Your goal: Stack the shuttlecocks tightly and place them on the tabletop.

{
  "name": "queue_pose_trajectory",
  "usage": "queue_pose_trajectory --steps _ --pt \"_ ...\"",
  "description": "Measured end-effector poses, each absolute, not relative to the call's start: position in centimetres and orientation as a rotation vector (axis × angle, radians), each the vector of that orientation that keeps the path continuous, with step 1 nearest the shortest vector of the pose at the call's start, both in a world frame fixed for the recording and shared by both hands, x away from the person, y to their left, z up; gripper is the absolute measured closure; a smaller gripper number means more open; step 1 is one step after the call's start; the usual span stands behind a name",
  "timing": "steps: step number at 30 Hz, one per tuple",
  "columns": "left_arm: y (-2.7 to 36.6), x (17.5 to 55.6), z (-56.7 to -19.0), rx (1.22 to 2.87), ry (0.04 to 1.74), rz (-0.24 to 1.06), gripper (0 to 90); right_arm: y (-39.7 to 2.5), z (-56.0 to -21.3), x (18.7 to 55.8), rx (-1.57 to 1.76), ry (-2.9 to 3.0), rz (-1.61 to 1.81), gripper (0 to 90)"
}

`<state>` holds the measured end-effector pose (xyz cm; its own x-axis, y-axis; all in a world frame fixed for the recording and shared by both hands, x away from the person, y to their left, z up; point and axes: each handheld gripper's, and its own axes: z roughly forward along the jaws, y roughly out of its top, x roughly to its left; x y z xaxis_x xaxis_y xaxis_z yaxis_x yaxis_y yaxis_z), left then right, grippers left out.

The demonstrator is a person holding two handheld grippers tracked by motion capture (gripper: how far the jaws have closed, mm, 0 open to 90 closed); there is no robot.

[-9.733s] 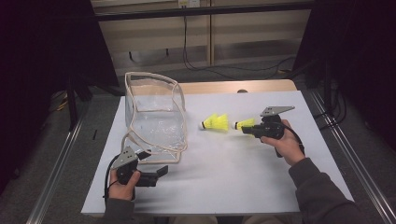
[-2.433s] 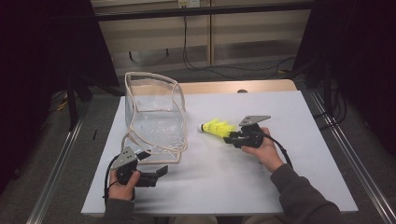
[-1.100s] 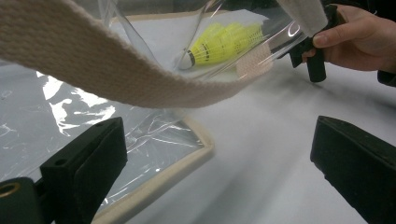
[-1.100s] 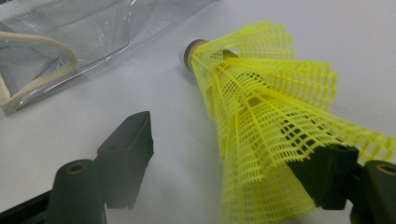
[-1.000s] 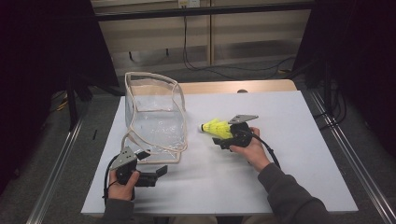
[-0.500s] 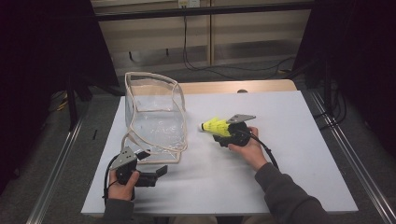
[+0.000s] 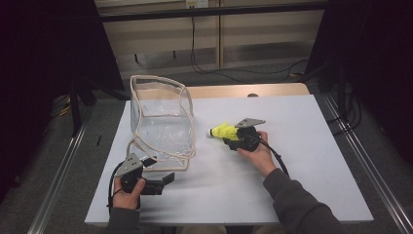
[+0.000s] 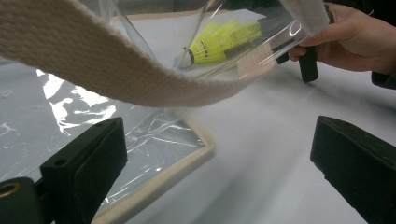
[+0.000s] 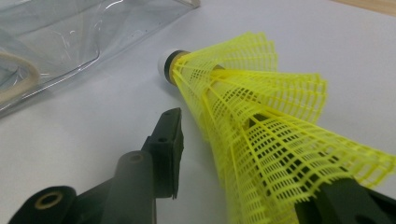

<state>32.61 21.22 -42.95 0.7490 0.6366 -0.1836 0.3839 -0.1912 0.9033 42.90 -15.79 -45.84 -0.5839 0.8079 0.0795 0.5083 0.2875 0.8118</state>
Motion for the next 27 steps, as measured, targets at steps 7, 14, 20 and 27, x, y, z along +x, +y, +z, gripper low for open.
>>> queue_pose_trajectory --steps 7,14,20,27 --pt "21.21 32.62 -42.99 1.813 0.797 0.278 3.8 -15.65 -45.83 43.01 1.200 2.202 1.186 61.6" --pt "21.24 32.67 -43.03 1.817 0.796 0.279 3.8 -15.57 -45.89 43.16 1.193 2.196 1.174 68.6" --pt "21.25 32.65 -43.02 1.814 0.799 0.279 3.8 -15.63 -45.84 43.22 1.174 2.206 1.175 77.6" --pt "21.29 32.67 -43.02 1.814 0.799 0.279 3.8 -15.76 -45.72 43.21 1.148 2.231 1.170 79.9"
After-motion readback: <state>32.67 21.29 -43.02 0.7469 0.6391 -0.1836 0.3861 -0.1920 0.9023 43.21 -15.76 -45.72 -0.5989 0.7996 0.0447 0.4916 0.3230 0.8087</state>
